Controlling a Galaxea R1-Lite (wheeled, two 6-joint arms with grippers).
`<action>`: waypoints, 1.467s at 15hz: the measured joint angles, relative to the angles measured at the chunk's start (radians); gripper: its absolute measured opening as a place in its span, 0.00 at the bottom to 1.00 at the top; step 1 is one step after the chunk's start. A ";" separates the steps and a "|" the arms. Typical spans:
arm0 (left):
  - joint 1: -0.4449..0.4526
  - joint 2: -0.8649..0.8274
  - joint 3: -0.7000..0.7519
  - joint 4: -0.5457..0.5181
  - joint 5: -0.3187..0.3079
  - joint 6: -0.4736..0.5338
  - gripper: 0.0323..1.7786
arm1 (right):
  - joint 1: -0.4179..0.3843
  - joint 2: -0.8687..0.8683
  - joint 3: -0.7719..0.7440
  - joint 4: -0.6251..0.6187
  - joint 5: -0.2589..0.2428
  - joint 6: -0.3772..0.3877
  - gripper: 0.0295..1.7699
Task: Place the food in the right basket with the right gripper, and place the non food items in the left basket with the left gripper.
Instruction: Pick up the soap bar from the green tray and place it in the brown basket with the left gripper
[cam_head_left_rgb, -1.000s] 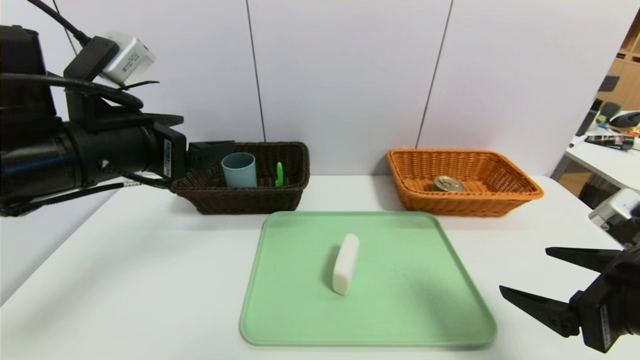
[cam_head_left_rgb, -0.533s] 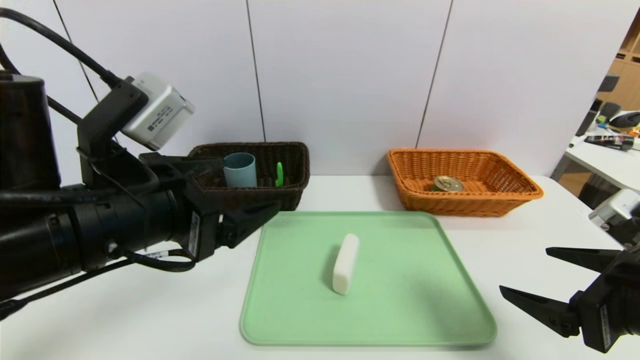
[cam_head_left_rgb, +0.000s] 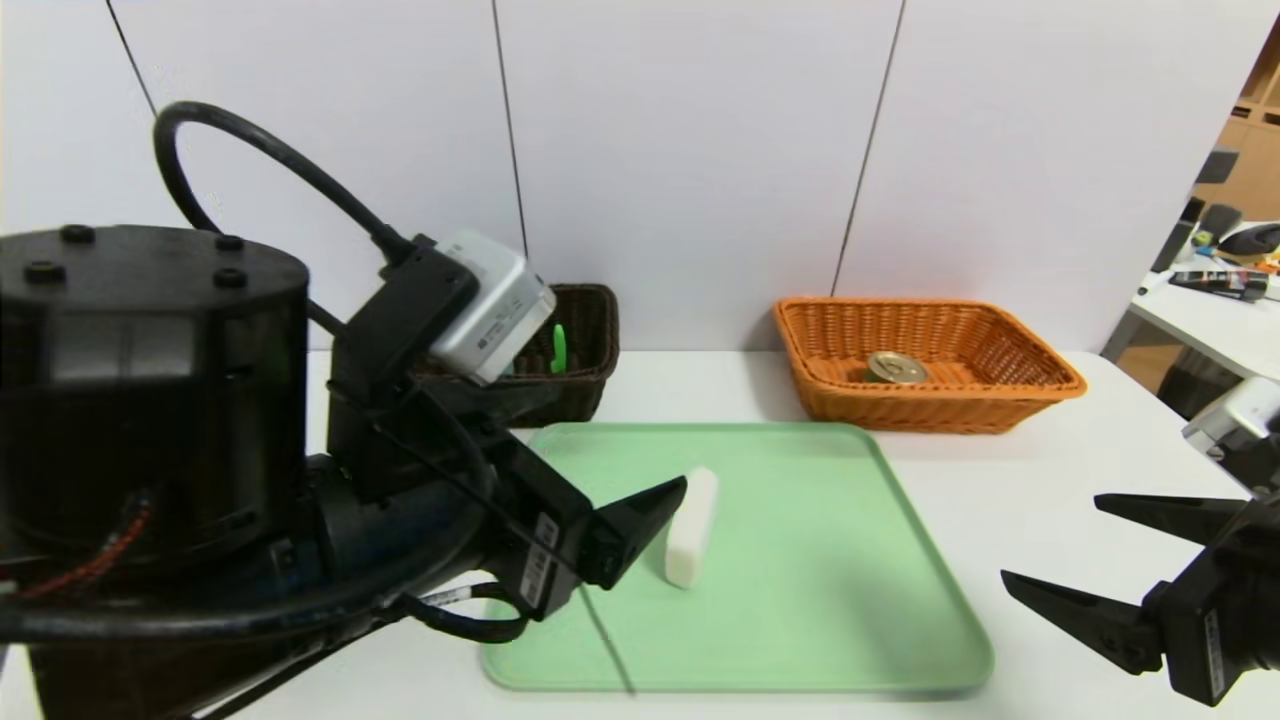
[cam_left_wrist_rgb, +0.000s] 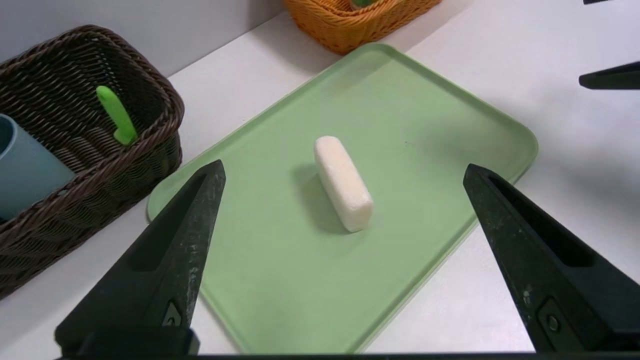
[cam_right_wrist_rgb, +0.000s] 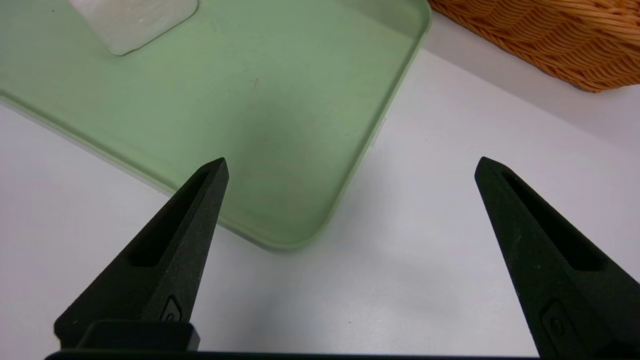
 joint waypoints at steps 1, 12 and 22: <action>-0.022 0.031 0.001 -0.043 0.027 -0.003 0.95 | 0.000 -0.002 0.000 0.000 0.000 0.000 0.96; -0.113 0.357 -0.017 -0.257 0.150 -0.032 0.95 | -0.001 -0.029 0.003 0.002 0.000 0.001 0.96; -0.043 0.493 -0.108 -0.210 0.207 -0.042 0.95 | -0.001 -0.057 0.003 0.003 0.001 0.001 0.96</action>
